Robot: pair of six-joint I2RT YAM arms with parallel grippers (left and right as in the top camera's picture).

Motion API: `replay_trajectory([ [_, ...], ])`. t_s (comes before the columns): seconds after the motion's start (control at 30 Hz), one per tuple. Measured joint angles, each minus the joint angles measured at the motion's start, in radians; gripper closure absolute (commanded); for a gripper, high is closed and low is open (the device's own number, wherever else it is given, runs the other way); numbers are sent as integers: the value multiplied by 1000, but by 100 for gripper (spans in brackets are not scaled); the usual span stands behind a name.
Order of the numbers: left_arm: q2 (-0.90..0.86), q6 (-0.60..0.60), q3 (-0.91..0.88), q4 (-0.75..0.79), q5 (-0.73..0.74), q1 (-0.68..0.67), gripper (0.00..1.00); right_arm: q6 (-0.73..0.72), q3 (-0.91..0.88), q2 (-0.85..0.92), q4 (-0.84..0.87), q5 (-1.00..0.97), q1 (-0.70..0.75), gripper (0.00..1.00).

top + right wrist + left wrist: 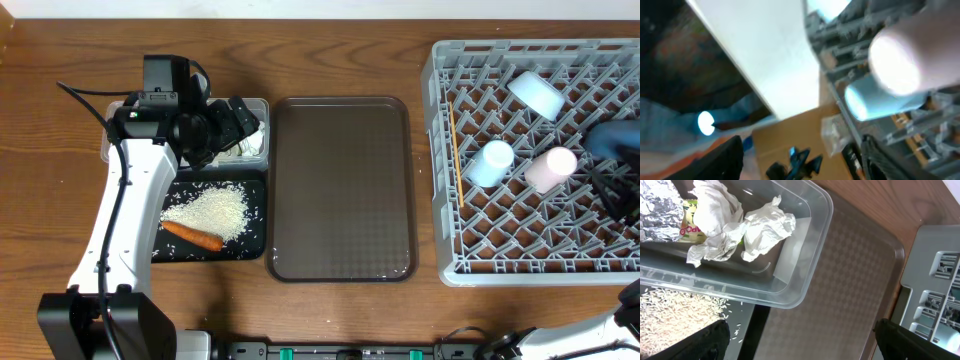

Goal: Sort waste into correct bins and load items into the dishwasher rack

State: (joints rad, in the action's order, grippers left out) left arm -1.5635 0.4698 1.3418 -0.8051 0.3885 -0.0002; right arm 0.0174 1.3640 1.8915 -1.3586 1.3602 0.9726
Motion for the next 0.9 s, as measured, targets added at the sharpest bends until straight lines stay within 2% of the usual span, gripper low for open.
replay_trajectory([
  [0.1, 0, 0, 0, 0, 0, 0, 5, 149, 0, 0, -147, 36, -4, 24],
  [0.3, 0, 0, 0, 0, 0, 0, 5, 398, 0, -22, -333, 117, -8, 17],
  [0.37, 0, 0, 0, 0, 0, 0, 5, 439, 5, -39, -340, 132, -8, 12],
  [0.4, 0, 0, 0, 0, 0, 0, 5, 459, 12, -50, -342, 138, -8, 3],
  [0.57, 0, 0, 0, 0, 0, 0, 5, 543, 90, -102, -340, 151, -29, 1],
  [0.73, 0, 0, 0, 0, 0, 0, 5, 590, 258, -135, -337, 70, -105, 1],
  [0.83, 0, 0, 0, 0, 0, 0, 5, 582, 386, -144, -307, -11, -180, 1],
  [0.9, 0, 0, 0, 0, 0, 0, 5, 510, 472, -150, -234, -114, -250, 1],
])
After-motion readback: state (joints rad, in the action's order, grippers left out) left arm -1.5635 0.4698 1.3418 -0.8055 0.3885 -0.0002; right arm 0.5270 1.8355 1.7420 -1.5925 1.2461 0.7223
